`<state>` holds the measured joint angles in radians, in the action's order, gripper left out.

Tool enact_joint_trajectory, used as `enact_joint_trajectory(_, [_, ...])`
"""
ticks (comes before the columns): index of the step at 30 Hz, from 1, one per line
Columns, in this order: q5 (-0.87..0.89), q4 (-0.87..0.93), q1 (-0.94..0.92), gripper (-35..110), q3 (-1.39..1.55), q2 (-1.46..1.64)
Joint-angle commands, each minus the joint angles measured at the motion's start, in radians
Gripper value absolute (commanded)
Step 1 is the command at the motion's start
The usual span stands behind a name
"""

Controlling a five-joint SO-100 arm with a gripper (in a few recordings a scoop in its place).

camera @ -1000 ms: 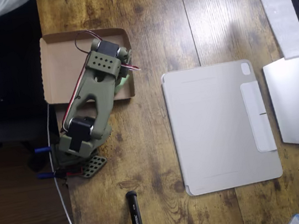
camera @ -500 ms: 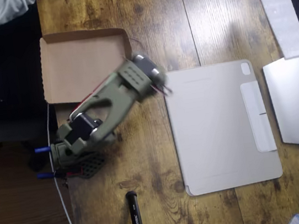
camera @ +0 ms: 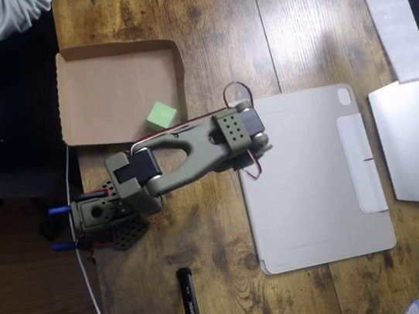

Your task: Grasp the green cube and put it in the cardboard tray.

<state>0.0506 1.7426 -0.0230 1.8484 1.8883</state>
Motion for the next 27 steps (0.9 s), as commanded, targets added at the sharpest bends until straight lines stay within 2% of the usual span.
enact_joint_trajectory(1, [-0.002, 0.020, -0.023, 9, 0.006, 0.003])
enact_joint_trajectory(27, [-0.014, 0.028, -0.063, 8, -0.003, -0.020])
